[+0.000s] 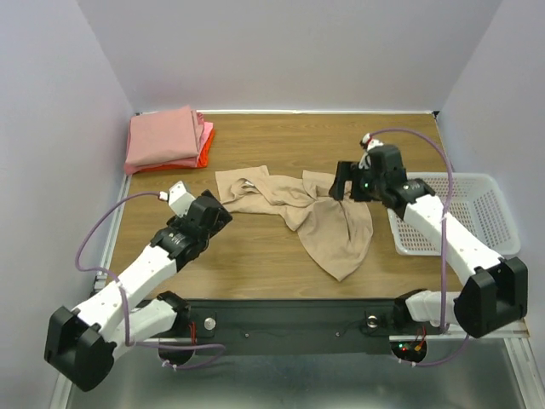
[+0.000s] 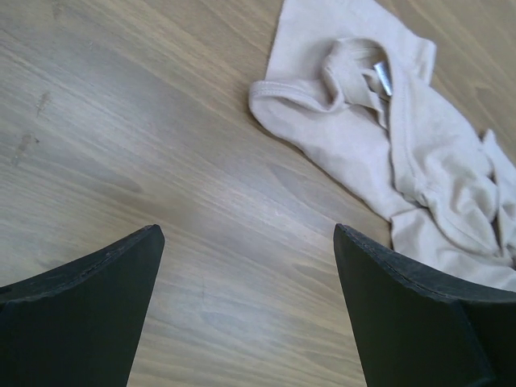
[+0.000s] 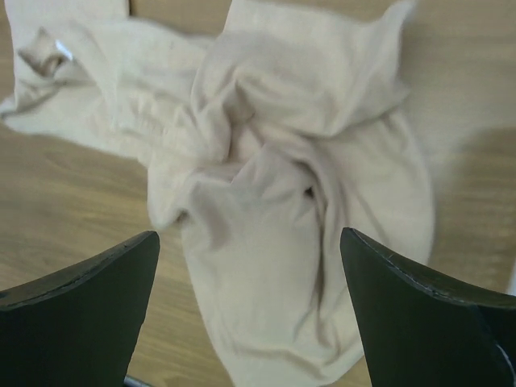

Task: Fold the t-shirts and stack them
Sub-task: Move the tshirt to the center of the board, then flatten the tshirt out

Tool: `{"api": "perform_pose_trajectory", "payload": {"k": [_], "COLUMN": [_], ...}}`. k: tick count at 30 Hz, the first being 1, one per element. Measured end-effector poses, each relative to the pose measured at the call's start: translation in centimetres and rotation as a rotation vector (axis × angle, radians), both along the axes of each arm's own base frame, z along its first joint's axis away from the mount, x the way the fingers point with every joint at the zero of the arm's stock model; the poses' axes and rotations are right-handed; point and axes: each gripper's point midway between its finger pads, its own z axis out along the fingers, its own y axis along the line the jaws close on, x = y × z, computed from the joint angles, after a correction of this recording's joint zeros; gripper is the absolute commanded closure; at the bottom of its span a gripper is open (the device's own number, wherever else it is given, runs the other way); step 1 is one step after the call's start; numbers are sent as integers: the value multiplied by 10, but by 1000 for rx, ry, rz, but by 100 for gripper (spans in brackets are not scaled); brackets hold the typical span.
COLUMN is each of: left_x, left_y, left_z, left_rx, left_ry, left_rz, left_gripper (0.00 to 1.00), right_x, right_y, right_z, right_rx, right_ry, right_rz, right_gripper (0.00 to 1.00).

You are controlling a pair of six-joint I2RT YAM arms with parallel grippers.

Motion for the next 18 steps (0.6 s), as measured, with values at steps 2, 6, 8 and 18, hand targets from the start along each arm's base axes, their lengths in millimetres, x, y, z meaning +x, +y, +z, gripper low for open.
{"api": "perform_pose_trajectory", "payload": {"k": [2, 6, 8, 18], "left_x": [8, 35, 55, 114], "left_y": [2, 3, 2, -22], "left_z": [-10, -24, -31, -43], "left_rx": [15, -6, -17, -18], "left_ry": [29, 80, 104, 117], "left_rz": [8, -10, -22, -134], "left_gripper": [2, 2, 2, 9], "right_x": [-18, -52, -63, -120], "right_y": [9, 18, 15, 5], "right_z": [-14, -49, -60, -90], "right_rx": [-2, -15, -20, 40], "right_ry": [25, 101, 129, 231], "right_rz": [2, 8, -12, -60], "right_gripper": [0, 0, 0, 0]}}
